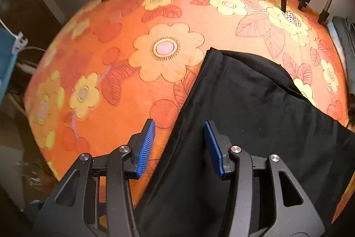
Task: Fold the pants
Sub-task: 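Grasp the pants edge with the left gripper while the right gripper grasps the hem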
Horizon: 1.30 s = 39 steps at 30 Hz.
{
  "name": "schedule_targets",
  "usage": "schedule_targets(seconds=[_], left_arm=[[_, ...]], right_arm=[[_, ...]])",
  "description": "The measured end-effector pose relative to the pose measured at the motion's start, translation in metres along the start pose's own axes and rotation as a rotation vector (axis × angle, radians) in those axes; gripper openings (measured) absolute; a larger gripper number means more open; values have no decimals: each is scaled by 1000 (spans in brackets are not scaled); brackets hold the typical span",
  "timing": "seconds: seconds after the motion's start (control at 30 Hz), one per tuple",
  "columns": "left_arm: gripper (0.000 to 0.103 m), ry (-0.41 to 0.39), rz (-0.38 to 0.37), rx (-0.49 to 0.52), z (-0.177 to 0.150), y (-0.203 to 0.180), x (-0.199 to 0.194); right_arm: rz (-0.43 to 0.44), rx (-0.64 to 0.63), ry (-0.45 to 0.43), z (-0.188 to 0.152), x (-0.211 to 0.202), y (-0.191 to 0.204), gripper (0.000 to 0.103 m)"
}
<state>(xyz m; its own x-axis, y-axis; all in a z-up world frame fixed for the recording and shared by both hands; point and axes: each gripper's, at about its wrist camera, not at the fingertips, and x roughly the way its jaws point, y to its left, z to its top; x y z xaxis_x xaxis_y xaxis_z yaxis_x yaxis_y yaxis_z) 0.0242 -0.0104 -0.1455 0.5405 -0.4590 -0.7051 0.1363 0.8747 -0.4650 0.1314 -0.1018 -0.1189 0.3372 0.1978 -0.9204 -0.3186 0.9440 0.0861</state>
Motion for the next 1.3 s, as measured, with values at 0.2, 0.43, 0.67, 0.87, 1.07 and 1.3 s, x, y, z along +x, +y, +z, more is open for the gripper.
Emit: schedule_targets(seconds=[0.2,0.43,0.67,0.87,1.07,1.3], left_arm=[[46,11,-19,-18,6,3,7],[46,36,-35,-19,8,-9,20],[58,29,-30,-12,21,-18,37],[56,13,-73,-18,19,-22,39],[23,-41,-82,57,18,-40,29],[22,-66,-93,119,15,-56,23]], right_arm=[[-42,-46,-17,-6,2,-3,32],[122,109,-34,-6,-12,-32,6],[189,170,-91,-7,-39,-50,4],[243,211,-123,-7,-56,-70,4],[277,218,-123,-6,-58,-75,6],[277,206,-122,0,-61,-79,55]])
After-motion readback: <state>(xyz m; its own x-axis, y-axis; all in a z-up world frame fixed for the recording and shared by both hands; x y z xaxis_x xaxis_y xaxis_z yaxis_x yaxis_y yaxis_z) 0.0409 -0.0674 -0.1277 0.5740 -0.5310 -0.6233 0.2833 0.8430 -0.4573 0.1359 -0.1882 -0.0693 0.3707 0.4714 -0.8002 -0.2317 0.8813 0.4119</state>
